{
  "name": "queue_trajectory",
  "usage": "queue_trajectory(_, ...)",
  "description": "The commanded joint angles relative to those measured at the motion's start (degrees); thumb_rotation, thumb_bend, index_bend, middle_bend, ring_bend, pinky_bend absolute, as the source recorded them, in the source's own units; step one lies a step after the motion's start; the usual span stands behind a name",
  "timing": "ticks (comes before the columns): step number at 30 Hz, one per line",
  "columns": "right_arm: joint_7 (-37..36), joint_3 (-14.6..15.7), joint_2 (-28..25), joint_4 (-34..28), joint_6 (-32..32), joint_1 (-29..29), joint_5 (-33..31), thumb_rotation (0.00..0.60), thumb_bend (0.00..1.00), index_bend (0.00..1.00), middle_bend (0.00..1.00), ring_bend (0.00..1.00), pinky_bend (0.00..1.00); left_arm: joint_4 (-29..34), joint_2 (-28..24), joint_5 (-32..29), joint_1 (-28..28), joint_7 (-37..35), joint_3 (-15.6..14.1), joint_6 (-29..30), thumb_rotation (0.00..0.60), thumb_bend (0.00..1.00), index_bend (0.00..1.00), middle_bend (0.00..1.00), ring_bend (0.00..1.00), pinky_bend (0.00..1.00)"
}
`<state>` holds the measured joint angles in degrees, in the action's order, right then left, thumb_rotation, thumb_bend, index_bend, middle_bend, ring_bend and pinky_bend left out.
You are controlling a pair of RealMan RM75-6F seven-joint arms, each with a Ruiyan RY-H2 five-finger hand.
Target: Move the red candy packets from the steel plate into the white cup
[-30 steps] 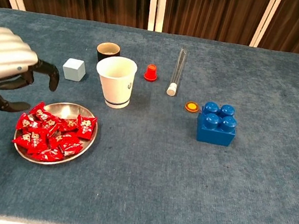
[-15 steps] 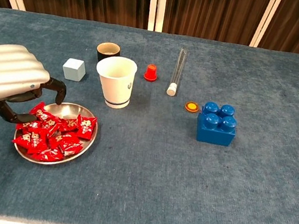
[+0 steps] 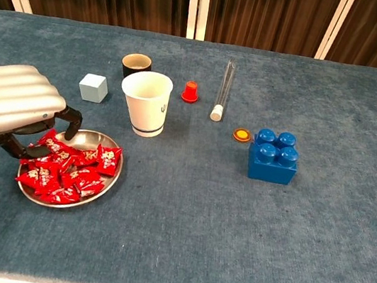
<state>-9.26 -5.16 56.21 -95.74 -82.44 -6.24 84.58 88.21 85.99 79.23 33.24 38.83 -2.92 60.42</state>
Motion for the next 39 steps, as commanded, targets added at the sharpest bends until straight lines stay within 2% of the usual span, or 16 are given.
queue_trajectory(1,0.02,0.0,0.05,0.0,0.08,-0.02,-0.07,0.6,0.16,0.0,0.06,0.0,0.09,-0.29,0.21,-0.48,0.02,0.31,0.08,-0.53,0.6,0.24,0.45,0.85,0.78,0.79)
queue_trajectory(8,0.03,0.03,0.07,-0.03,-0.05,0.12,-0.14,0.6,0.16,0.0,0.06,0.0,0.09,-1.07,0.78,-1.81,0.29,0.39,0.28,-2.18,0.6,0.27,0.48,0.85,0.78,0.79)
queue_trajectory(13,-0.11,0.1,0.08,0.05,-0.12,0.24,-0.12,0.6,0.16,0.0,0.06,0.0,0.09,-0.91,0.86,-1.8,0.35,-0.66,0.53,-2.39,0.6,0.33,0.55,0.85,0.79,0.79)
queue_trajectory(20,-0.6,0.13,0.18,0.42,-0.43,0.46,-0.04,0.6,0.16,0.0,0.06,0.0,0.09,2.99,-1.11,-0.88,-0.02,-4.02,1.87,-0.41,0.6,0.33,0.57,0.85,0.79,0.79)
queue_trajectory(26,-1.08,0.13,0.34,0.99,-0.55,0.56,0.01,0.6,0.16,0.0,0.06,0.0,0.09,8.41,-3.37,1.46,0.13,-8.05,5.52,3.87,0.6,0.32,0.57,0.85,0.79,0.79)
queue_trajectory(32,-1.78,0.19,0.58,1.53,-0.51,0.56,0.18,0.6,0.16,0.0,0.06,0.0,0.09,12.01,-3.19,1.35,3.17,-11.14,10.59,3.39,0.6,0.32,0.57,0.85,0.79,0.79)
queue_trajectory(39,-3.0,0.19,0.89,2.54,-0.51,0.73,-0.02,0.6,0.16,0.0,0.06,0.0,0.09,10.7,0.73,-5.8,8.36,-10.07,15.37,-1.92,0.6,0.31,0.57,0.85,0.79,0.79)
